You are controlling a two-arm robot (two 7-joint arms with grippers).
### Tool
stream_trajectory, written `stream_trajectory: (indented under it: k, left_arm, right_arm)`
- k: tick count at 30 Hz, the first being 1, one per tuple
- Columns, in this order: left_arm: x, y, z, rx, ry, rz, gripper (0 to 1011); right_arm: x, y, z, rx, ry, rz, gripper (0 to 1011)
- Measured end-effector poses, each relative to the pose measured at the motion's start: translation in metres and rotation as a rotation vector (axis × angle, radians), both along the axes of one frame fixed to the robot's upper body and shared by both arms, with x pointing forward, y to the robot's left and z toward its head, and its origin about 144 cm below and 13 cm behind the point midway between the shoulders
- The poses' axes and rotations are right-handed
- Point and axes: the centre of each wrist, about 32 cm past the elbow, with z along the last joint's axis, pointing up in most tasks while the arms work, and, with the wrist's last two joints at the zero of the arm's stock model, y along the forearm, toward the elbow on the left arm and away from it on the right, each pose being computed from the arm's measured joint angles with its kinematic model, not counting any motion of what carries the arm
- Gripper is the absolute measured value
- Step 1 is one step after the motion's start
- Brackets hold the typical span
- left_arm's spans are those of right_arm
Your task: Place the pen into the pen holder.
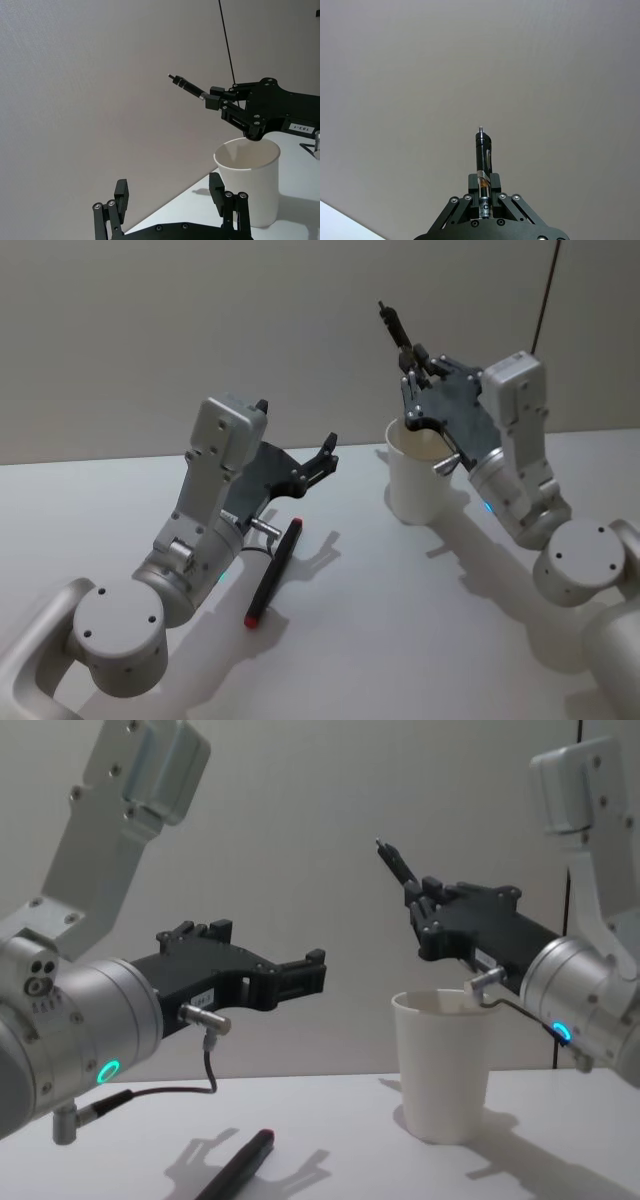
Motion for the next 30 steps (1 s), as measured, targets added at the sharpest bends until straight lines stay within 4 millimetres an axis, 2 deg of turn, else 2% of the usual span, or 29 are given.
stream_trajectory:
  k: [30]
  left_arm:
    - [0.000, 0.000, 0.000, 0.000, 0.000, 0.000, 1001]
  right_arm:
    - [0.009, 0.011, -0.016, -0.028, 0.029, 0.013, 123]
